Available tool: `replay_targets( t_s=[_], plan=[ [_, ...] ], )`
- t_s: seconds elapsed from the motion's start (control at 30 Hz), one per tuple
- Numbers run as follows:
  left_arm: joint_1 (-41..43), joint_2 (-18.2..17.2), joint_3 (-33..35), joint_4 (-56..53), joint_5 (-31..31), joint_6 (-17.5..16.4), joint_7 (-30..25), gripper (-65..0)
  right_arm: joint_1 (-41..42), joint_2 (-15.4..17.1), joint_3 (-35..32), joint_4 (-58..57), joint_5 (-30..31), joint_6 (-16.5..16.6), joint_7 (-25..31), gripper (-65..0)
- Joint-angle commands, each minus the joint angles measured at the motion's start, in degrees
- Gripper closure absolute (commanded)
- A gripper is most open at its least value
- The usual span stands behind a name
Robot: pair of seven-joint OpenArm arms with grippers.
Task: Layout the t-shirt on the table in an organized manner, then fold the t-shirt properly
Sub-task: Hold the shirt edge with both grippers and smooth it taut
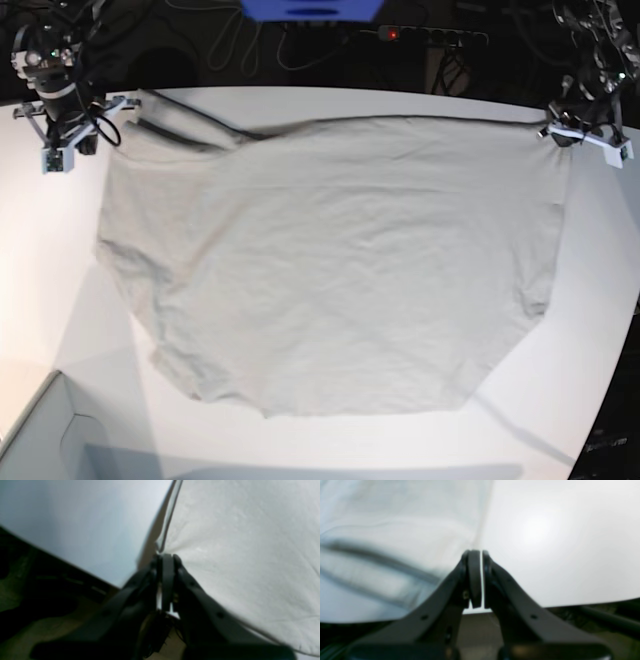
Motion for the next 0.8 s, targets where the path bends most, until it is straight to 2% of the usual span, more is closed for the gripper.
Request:
replay_targets(
  t_s=[0.0,0.13,0.23,0.37,0.67,0.77],
  plan=[
    [0.2,-0.8,-0.3,1.8,-0.4,-0.1,-0.9,0.0,-0.9,0.1,0.1,1.3,0.7,0.2,0.9,0.0],
    [0.5,-0.5,-0.7,3.9,-0.2,-0.1,-0.7,0.0,-2.1,0.0,-0.1,0.9,0.7,0.2,0.2,0.0],
    [0.5,-0.5,-0.7,4.0,-0.2,-0.1,-0.7,0.0,-2.7,0.0,-0.3,0.8,0.7,0.2,-3.9,0.0],
    [0.3,-0.4,-0.7,3.6,-0.1,-0.1,-0.8,0.0,-3.8,0.0,-0.3,0.7,0.7,0.2,-6.3,-10.2],
    [0.0,-0.4,-0.5,3.5,-0.1,-0.1,-0.8,0.0,-3.4,0.2,-4.4,-5.2,0.7,0.2,-6.1,-35.6],
    [0.0,-0.5,-0.6,3.4,-0.1,-0.1,-0.8,0.0,-2.7,0.1,-4.7,-5.4,0.7,0.2,-6.3,-36.8]
  ],
)
